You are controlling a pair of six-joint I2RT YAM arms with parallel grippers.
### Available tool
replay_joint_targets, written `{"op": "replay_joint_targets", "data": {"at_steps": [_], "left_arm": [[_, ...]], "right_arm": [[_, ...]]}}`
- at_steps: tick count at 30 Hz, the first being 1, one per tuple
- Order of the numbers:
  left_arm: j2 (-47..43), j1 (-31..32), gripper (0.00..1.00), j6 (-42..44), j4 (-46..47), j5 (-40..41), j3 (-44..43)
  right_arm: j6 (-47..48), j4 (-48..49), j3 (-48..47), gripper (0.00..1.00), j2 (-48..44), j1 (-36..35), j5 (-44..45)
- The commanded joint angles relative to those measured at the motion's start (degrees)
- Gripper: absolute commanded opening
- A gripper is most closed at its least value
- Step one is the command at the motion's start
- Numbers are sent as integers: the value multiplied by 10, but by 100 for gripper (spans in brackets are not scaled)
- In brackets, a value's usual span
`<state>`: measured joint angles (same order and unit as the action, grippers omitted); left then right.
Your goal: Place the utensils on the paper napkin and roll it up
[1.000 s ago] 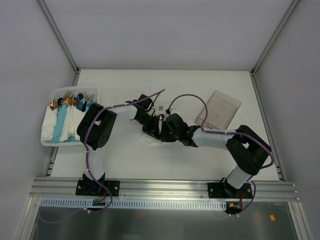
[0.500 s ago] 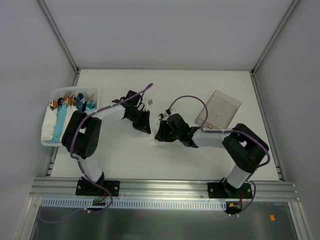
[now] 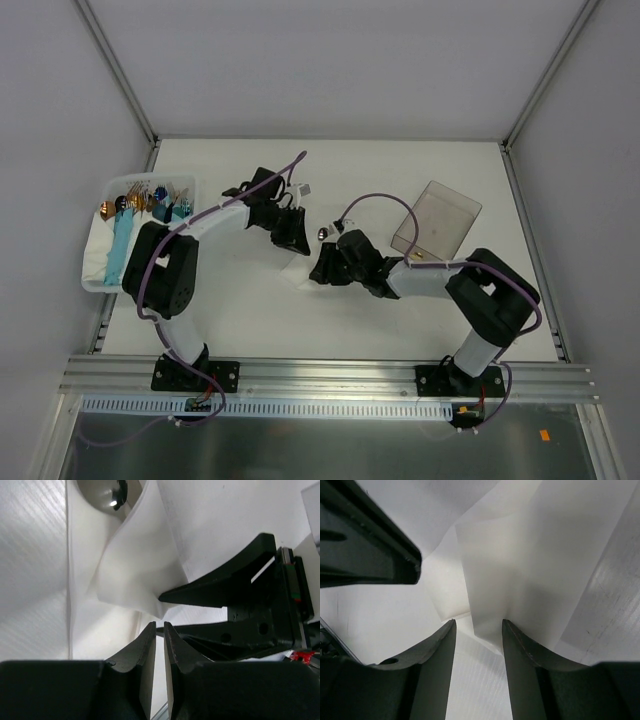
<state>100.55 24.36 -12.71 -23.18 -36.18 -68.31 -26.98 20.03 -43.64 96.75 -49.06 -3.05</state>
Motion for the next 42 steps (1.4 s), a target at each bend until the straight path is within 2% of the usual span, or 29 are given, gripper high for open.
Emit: {"op": "replay_joint_targets", "data": {"at_steps": [1, 9, 15, 24, 27, 31, 35, 42], "left_arm": [[40, 7, 12, -21, -6, -41, -31], [103, 27, 12, -38, 20, -47, -41], [134, 29, 11, -32, 26, -13, -28], [157, 28, 9, -7, 25, 30, -9], [158, 28, 10, -2, 24, 37, -8], [153, 31, 10, 3, 23, 31, -11], [140, 41, 10, 17, 23, 35, -13], [138, 52, 10, 32, 19, 47, -20]], "right_arm": [[4, -69, 30, 46, -1, 5, 12], [4, -68, 34, 46, -3, 7, 9], [-2, -69, 42, 46, -24, 8, 2], [-7, -97, 46, 47, -196, 48, -11], [-4, -108, 36, 46, -218, 71, -37], [19, -134, 12, 36, -196, 77, -70], [17, -103, 12, 26, -156, 77, -94], [0, -53, 17, 22, -74, 77, -130]]}}
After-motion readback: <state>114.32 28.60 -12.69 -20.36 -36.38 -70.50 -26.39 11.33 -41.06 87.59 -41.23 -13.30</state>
